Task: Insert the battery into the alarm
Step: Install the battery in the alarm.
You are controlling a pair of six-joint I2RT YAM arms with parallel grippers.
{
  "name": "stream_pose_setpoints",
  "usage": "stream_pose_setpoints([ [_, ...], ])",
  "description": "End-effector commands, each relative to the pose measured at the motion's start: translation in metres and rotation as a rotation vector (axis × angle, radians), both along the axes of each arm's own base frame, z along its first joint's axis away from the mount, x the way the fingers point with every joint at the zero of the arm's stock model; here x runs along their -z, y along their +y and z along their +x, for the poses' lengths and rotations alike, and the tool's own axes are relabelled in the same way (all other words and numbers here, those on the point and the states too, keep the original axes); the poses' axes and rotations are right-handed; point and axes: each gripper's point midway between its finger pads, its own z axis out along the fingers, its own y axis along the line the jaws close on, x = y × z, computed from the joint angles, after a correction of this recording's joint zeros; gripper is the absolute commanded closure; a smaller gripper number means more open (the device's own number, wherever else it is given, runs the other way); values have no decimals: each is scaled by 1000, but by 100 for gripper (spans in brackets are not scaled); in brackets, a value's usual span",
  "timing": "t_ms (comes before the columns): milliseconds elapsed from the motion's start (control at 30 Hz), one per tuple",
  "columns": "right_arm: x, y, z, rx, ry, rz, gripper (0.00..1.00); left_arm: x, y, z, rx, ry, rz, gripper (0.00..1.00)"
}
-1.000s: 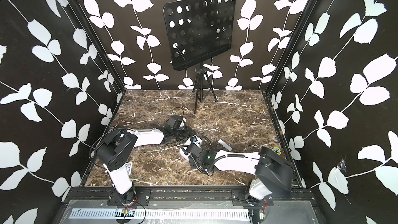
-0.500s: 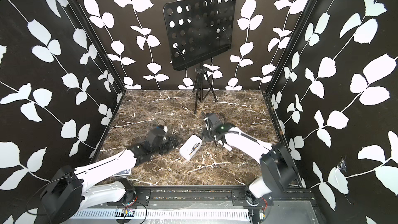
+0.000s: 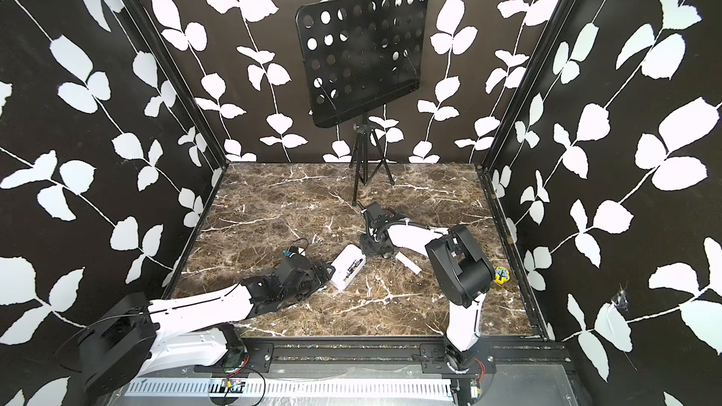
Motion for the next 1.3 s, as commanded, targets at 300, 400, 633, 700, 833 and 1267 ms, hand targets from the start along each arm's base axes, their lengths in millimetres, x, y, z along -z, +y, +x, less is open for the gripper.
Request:
stream_pose_setpoints([
  [300,-18,4,-66,-61,-49,-16,73,-11,-16,40,-60,-67,-96,17],
  [400,-27,-1,-74,-44,-70,1,73,-15,-13,55,-73,-81,-102,18],
  [633,-46,-33,-59,0,-145,-112,70,-30,-22,79,-41,-88,-117,19],
  [700,-47,-39,-45,28,-131,-118,71,-28,-13,73,-56,-71,-87,19],
  [833,-44,-28,-11,34,-107,-65,71,-20,17,51,-114,-10,-27,18],
  [1267,-17,24,13,-28,-3,52,76,1,-14,1,-85,93,-84,11],
])
